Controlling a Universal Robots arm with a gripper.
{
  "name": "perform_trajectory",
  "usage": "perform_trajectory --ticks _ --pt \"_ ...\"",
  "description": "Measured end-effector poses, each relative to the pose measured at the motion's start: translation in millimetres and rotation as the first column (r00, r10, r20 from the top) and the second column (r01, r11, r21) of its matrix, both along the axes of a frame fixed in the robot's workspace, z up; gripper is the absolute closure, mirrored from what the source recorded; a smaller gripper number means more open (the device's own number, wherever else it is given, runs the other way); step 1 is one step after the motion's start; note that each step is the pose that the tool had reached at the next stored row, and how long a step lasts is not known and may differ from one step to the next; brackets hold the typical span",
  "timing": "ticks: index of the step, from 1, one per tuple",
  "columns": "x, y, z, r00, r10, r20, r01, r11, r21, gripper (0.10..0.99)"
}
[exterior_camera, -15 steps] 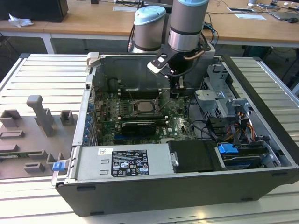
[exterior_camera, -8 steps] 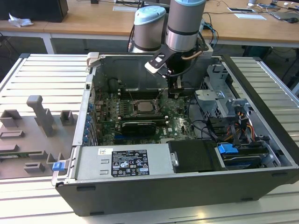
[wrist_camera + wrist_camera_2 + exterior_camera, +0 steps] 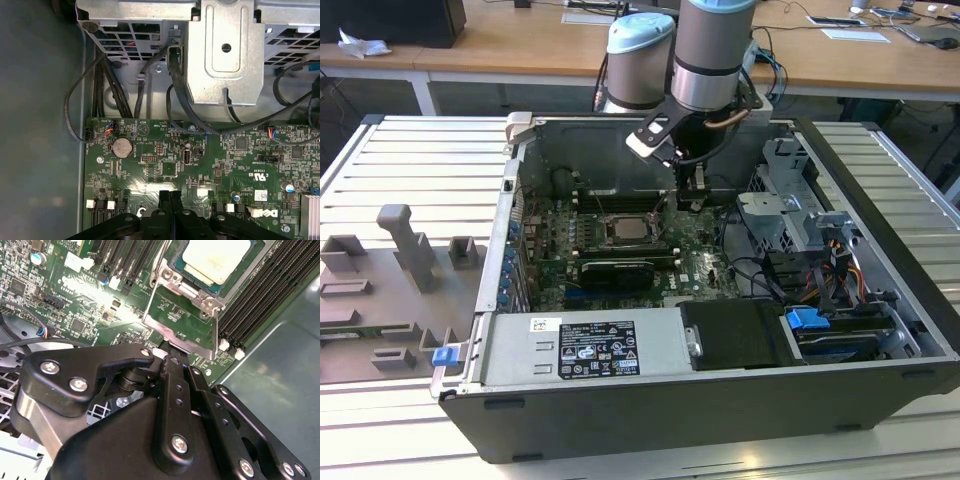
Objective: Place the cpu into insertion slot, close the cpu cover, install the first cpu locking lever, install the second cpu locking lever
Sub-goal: 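Close the cpu cover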
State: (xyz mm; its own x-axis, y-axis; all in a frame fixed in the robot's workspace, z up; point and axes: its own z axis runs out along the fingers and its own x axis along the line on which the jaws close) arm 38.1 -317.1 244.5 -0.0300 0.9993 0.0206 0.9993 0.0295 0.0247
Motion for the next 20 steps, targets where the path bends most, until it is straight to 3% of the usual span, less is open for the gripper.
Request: perform_trajectory --ticks 4,9,15,20 --pt "-6.1 0.0 0.0 1.0000 0.000 0.0000 0.000 1.0000 0.000 0.980" --pt "-25.2 0.1 -1.3 1.0000 0.000 0.0001 0.000 1.0000 0.000 0.980" --pt "-45.5 0.6 -10.1 1.0000 0.000 0.0001 0.000 1.0000 0.000 0.980" --pt "-56.3 0.6 -18.5 1.0000 0.000 -0.0009 0.000 1.0000 0.000 0.980"
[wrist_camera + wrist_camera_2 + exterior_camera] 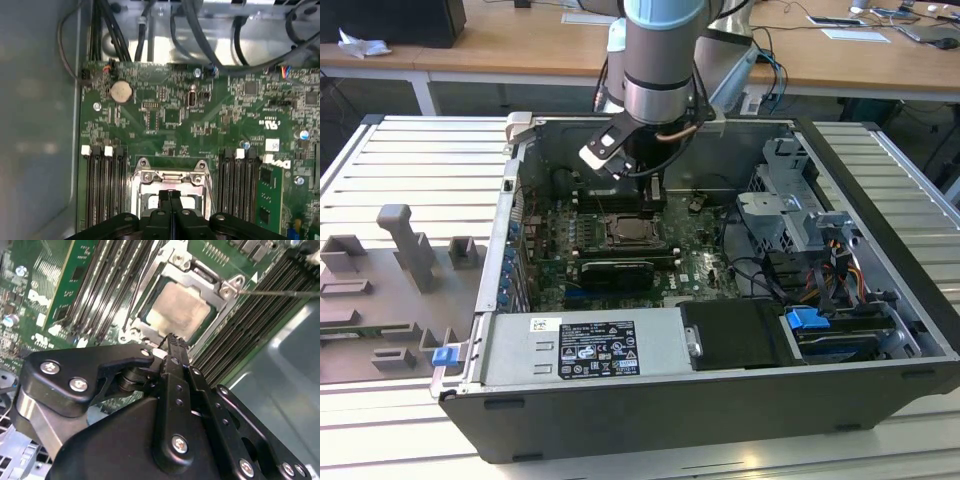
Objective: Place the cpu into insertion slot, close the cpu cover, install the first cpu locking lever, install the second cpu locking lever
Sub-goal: 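Close the cpu cover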
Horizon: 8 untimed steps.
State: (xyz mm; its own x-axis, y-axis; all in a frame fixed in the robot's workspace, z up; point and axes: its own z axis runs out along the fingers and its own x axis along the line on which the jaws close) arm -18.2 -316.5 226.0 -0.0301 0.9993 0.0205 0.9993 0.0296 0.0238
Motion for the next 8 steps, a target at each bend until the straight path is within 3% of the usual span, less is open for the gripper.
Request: perform_trajectory --ticks 3,8 --pt "-8.4 0.1 -0.4 1.0000 0.000 -0.0005 0.000 1.0000 0.001 0.980" --pt "-10.7 0.1 -0.5 1.0000 0.000 -0.0005 0.000 1.0000 0.001 0.980"
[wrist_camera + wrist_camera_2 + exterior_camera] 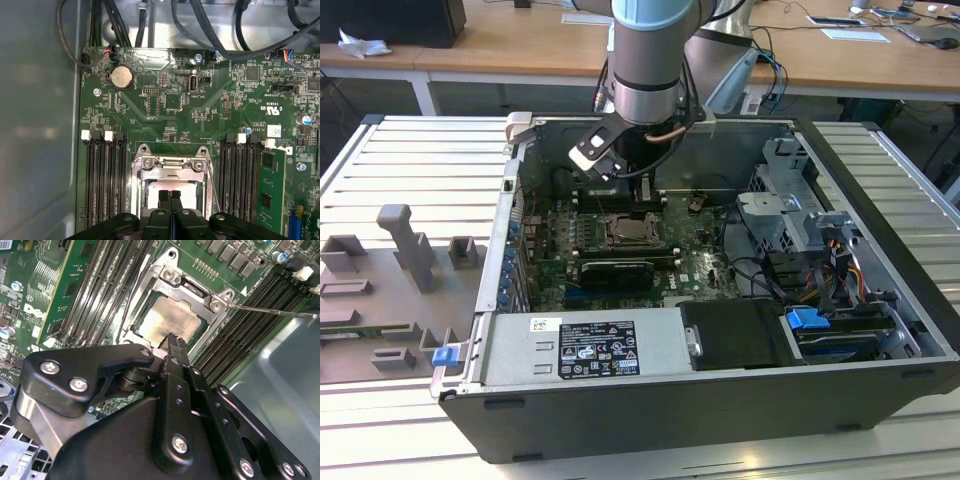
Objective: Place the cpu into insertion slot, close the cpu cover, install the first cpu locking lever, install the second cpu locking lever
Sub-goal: 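Close the cpu cover, then install the first cpu locking lever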
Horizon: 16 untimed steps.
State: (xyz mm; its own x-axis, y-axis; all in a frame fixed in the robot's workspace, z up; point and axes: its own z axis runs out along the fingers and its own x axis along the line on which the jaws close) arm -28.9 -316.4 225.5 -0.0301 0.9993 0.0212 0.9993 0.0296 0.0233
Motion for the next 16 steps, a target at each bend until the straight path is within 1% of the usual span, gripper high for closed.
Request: perform_trajectory --ticks 4,12,16 --pt "-1.5 0.0 0.0 1.0000 0.000 0.0000 0.000 1.0000 0.000 0.980" --pt "-1.6 0.0 0.6 1.0000 0.000 0.0000 0.000 1.0000 0.000 0.980" --pt "-1.6 0.0 3.6 1.0000 0.000 -0.0001 0.000 1.0000 0.000 0.980"
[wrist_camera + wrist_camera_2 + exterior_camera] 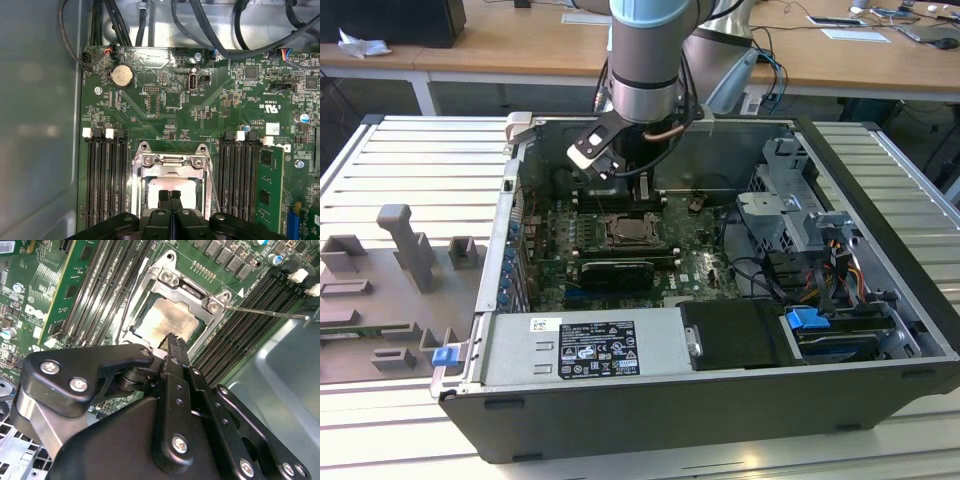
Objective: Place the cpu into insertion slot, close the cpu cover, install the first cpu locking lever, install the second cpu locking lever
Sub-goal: 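Install the first cpu locking lever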
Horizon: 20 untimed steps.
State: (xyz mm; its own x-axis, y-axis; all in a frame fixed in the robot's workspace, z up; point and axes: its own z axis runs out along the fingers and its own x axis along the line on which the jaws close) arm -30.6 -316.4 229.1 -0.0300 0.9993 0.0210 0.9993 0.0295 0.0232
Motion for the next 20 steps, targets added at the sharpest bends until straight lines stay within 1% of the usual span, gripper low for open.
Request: perform_trajectory --ticks 4,7,13,17,18,20 --pt "0.0 0.0 5.4 1.0000 0.000 0.0001 0.000 1.0000 0.000 0.980" --pt "0.1 0.0 11.0 1.0000 0.000 0.0001 0.000 1.0000 -0.001 0.980" --pt "0.0 0.1 27.6 1.0000 0.000 0.0001 0.000 1.0000 -0.002 0.980" --pt "0.0 0.0 34.1 1.0000 0.000 0.0001 0.000 1.0000 -0.003 0.980" --pt "0.0 0.1 39.0 1.0000 0.000 0.0001 0.000 1.0000 -0.003 0.980" --pt "0.0 0.1 41.9 1.0000 0.000 0.0001 0.000 1.0000 -0.003 0.980"
